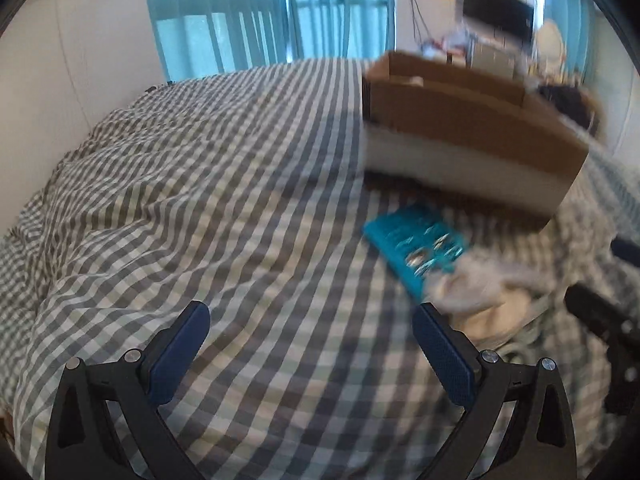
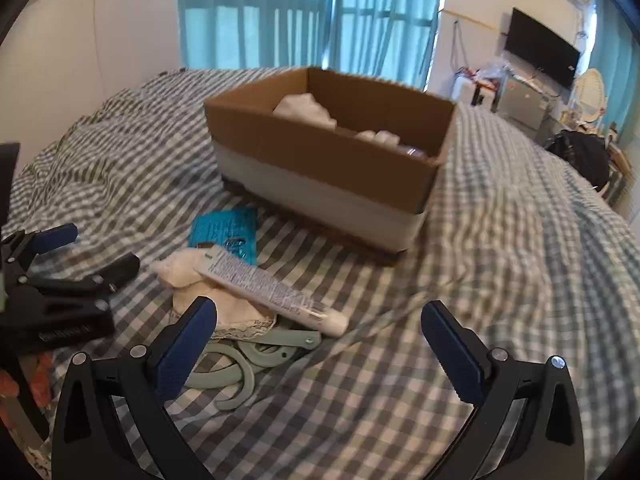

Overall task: Organize objects
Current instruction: 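Grasp the lace cloth with the left tool while the right grasps the toothpaste tube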

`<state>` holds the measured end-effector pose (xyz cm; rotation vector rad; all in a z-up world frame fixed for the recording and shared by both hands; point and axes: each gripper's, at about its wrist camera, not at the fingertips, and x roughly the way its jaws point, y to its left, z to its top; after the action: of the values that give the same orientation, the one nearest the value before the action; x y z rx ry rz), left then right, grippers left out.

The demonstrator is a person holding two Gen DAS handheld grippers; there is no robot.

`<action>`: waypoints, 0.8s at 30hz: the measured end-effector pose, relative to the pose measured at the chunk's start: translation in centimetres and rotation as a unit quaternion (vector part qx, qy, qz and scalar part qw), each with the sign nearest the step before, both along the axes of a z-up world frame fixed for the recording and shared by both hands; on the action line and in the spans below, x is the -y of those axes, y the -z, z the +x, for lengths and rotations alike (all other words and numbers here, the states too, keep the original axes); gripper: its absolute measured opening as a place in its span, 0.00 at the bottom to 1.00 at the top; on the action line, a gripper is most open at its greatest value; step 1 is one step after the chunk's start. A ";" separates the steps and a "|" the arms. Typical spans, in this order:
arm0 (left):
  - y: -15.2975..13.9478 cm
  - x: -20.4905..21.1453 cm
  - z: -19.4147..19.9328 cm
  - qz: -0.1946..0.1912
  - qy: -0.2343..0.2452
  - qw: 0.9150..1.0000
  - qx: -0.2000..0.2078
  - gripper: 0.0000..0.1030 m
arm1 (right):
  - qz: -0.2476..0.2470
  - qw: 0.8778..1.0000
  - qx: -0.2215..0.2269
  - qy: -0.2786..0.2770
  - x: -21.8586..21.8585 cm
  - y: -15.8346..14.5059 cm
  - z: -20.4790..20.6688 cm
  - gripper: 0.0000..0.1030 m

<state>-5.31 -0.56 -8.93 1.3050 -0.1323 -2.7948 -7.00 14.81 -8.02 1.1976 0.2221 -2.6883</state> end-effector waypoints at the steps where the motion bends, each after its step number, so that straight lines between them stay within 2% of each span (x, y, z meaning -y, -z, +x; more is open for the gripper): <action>1: 0.4 0.0 -0.2 -0.006 -0.003 1.000 0.007 1.00 | 0.000 1.000 0.003 -0.005 0.2 0.4 -0.3 1.00; 4: 0.7 0.3 -0.3 0.004 -0.003 1.000 0.013 1.00 | 0.008 1.000 0.012 -0.025 0.9 1.4 -1.7 0.99; 7: 0.6 0.6 -0.4 0.011 -0.005 1.000 0.013 1.00 | 0.016 0.998 0.031 -0.052 1.9 2.6 -3.4 0.89; 10: 0.6 0.4 -0.5 0.011 -0.003 1.000 0.014 1.00 | 0.024 0.995 0.065 -0.076 3.0 4.4 -5.0 0.67; 12: 0.7 0.3 -0.5 0.006 -0.001 1.000 0.015 1.00 | 0.006 0.994 0.082 -0.078 3.0 5.0 -5.2 0.50; 15: 0.5 -0.2 -0.3 -0.003 0.004 1.000 0.010 1.00 | -0.012 0.995 0.073 -0.073 2.1 4.3 -4.2 0.33; 20: -0.7 -2.1 0.5 -0.020 0.029 0.999 -0.012 1.00 | -0.038 0.997 0.057 -0.044 -0.8 2.4 -2.1 0.24; 24: -1.6 -4.1 0.7 0.017 0.056 0.998 -0.012 1.00 | -0.034 0.998 0.056 -0.025 -1.8 1.7 -1.1 0.24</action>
<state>-4.62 3.51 -7.28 1.3094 -0.1624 -2.9188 -8.11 16.65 -9.70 1.2989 0.1420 -2.5555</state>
